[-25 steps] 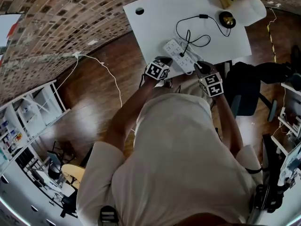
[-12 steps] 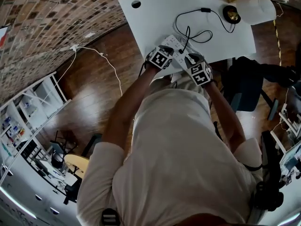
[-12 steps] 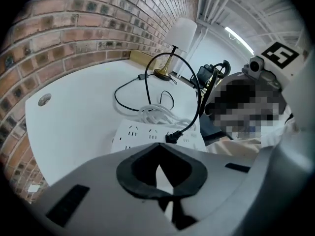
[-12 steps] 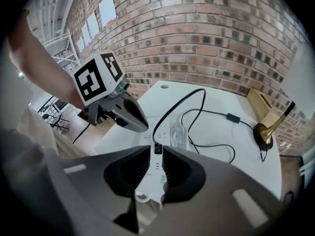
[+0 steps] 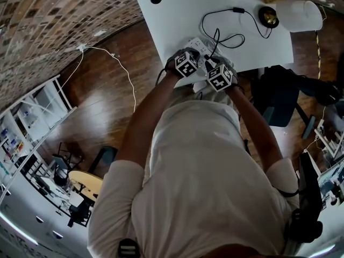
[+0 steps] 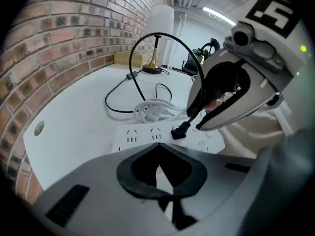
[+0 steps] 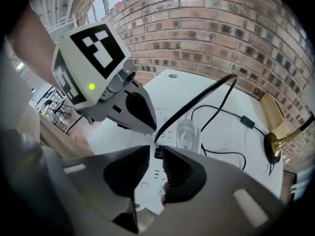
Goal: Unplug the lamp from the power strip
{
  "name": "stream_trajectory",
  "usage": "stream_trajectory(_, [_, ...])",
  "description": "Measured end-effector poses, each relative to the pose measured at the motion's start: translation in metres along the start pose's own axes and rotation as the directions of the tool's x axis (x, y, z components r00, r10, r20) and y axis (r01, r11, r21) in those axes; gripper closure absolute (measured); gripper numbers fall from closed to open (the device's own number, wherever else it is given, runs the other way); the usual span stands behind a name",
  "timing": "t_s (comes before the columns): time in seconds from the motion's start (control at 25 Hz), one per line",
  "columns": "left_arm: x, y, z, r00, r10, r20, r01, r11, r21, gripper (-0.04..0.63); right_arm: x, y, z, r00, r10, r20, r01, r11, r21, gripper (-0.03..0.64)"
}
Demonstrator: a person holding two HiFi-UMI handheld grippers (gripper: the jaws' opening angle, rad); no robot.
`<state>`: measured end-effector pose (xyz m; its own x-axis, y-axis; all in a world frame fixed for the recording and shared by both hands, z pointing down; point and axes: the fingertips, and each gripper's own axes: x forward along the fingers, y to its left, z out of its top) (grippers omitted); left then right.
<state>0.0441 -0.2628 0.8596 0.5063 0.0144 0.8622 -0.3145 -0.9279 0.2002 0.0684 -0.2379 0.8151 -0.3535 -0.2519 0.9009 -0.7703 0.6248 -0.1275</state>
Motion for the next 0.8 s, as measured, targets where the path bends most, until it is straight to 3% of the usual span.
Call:
stream_trajectory(0.2, [0.018,-0.007,0.005,0.999,0.024,0.03,-0.024,1.0,0.018,0.591,0.007,-0.01,-0.006,1.0,-0.005,-0.005,0.005,1.0,0.011,0.545])
stream_trajectory(0.36, [0.009,-0.013,0.004,0.996,0.01,0.087,-0.017,0.997,0.078,0.592,0.0,-0.004,-0.003,0.999,-0.033,-0.004,0.033,0.999,0.031,0.545])
stream_trajectory(0.56, [0.005,-0.01,-0.005,0.997,0.038,0.072,-0.054,0.973,0.223,0.595,-0.009,0.002,0.014,0.998,-0.046,0.034,0.045,0.999,0.017,0.591])
stream_trajectory(0.8, [0.007,-0.012,-0.003,0.995,0.058,0.083,-0.077,0.966,0.245,0.603,-0.005,-0.003,0.009,0.999,-0.042,0.032,0.041,0.999,0.018,0.591])
